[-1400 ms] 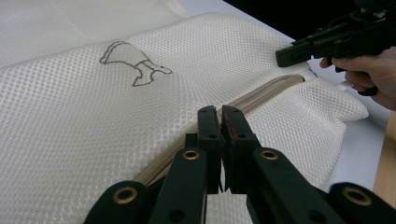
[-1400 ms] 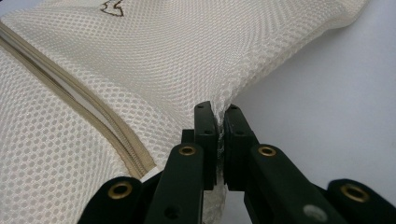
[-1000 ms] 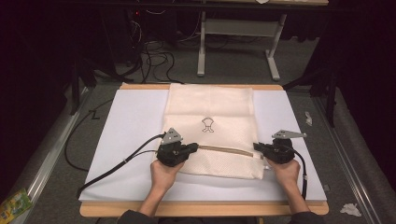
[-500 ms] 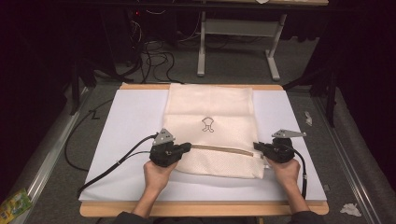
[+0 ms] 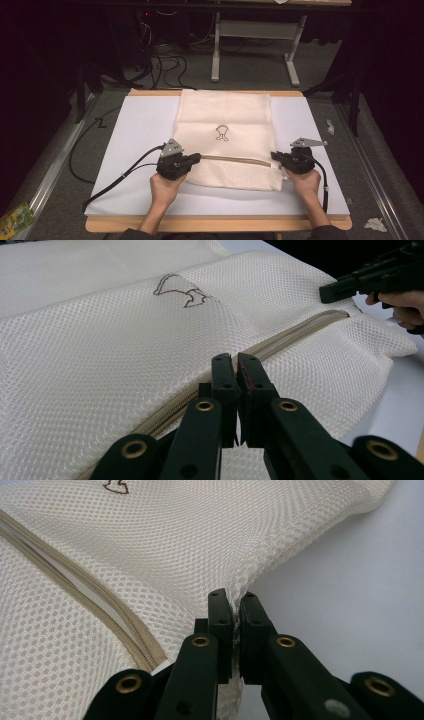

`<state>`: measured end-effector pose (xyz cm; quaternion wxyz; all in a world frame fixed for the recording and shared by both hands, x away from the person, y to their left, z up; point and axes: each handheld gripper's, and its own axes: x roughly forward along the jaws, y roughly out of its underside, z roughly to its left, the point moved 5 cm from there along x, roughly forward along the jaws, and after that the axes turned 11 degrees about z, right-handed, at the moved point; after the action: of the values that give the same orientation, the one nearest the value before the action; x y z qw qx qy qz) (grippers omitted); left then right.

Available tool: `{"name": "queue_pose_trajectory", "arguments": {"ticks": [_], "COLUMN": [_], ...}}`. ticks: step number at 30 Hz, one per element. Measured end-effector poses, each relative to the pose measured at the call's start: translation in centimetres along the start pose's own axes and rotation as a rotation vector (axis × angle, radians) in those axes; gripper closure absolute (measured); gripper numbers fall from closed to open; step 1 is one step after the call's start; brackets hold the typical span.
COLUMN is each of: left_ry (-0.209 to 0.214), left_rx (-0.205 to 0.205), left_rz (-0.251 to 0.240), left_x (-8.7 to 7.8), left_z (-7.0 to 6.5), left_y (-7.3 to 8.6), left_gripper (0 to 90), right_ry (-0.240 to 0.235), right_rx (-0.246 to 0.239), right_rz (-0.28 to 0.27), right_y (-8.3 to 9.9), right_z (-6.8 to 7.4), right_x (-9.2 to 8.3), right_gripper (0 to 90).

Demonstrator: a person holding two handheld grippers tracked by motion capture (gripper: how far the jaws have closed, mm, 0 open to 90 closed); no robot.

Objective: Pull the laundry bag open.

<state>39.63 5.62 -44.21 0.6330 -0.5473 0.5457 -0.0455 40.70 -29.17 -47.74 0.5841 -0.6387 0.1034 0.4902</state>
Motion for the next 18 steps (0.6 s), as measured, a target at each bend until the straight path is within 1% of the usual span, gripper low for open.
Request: {"name": "queue_pose_trajectory", "arguments": {"ticks": [4,10,15,18], "left_ry": [0.002,0.003,-0.01,-0.021], "left_rx": [0.004,-0.003,-0.015,-0.015], "left_rz": [0.003,-0.001,-0.007,-0.004], "left_x": [-0.2,-0.3,-0.9,-1.2], "left_z": [0.0,0.3,0.7,1.0], "left_y": [0.1,0.2,0.4,0.6], "left_gripper": [87.1,87.1,87.1,87.1], "right_ry": [-0.001,-0.001,0.008,0.011], "right_rx": [-0.003,-0.011,-0.006,-0.008], "right_rz": [0.0,0.0,0.004,0.008], "right_y": [-0.1,-0.2,-0.2,-0.1], "right_z": [0.1,0.2,0.1,0.0], "right_x": [-0.1,0.0,-0.1,-0.1], "right_gripper": [87.6,87.6,87.6,87.6]}}
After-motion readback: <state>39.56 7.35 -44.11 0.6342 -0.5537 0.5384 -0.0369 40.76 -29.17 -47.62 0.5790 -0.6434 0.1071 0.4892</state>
